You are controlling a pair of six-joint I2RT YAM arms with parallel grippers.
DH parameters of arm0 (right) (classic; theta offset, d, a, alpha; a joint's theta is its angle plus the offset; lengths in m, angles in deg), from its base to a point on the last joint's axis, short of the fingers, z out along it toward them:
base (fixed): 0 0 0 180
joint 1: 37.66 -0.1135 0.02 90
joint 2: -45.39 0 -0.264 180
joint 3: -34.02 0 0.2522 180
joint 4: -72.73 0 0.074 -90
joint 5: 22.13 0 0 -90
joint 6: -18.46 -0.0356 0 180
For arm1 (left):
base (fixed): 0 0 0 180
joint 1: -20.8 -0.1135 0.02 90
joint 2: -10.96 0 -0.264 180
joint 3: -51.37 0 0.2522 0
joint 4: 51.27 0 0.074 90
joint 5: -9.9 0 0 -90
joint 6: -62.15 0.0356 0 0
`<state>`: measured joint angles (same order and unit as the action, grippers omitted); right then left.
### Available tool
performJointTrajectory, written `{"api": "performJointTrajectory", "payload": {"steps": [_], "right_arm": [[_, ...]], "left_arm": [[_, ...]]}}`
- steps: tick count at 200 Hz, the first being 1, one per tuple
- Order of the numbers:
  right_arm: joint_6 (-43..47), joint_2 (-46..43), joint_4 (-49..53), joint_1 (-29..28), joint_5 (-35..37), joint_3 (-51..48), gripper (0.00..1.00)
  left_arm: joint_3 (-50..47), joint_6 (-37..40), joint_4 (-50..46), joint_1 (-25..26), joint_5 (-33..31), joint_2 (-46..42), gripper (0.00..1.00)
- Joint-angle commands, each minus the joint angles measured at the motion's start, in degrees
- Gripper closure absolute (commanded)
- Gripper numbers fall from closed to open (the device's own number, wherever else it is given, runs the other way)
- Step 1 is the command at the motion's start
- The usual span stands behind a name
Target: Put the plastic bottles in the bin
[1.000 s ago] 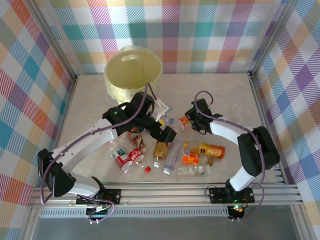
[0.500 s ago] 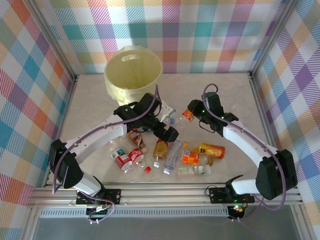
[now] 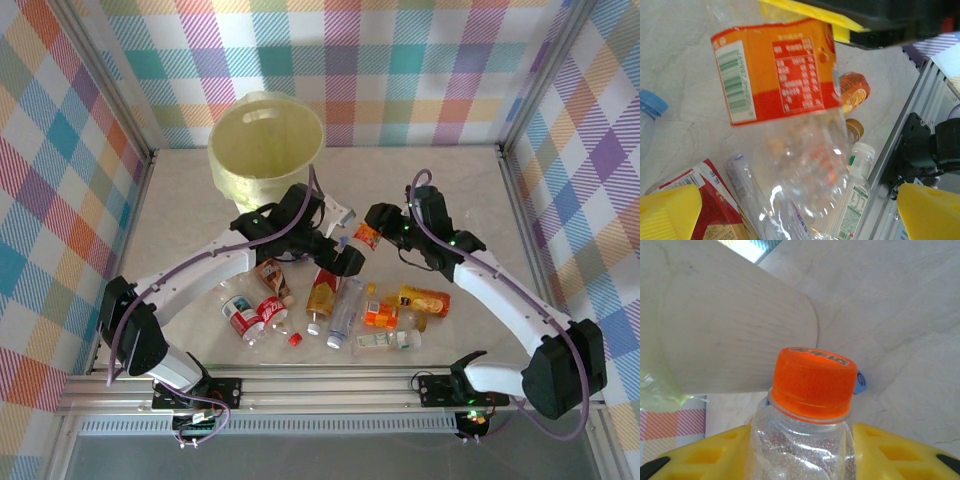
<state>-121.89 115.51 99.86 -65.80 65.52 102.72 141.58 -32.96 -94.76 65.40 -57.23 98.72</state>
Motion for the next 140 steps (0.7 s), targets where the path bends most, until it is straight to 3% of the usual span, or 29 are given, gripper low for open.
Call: {"api": "performJointTrajectory", "payload": {"steps": [1,39,88,140], "right_arm": [[-0.93,-2.15,0.28,-0.82,-1.75,0.26,0.51],[-1.33,-2.84,0.40,-1.86,-1.83,0.43,0.51],[-1.51,-2.63,0.30,-2.97,-0.90,0.35,0.51],[-1.40,-2.23,0.63,-3.17,-0.66,0.74,0.51]], "left_arm": [[-0.91,-2.31,3.10,0.75,0.98,1.30,0.00],[-1.08,-3.59,4.17,0.98,1.90,2.26,0.03],[-1.25,-5.45,5.83,0.95,5.09,2.42,0.19],[-1.13,-5.40,5.73,1.01,6.68,2.97,0.57]]}}
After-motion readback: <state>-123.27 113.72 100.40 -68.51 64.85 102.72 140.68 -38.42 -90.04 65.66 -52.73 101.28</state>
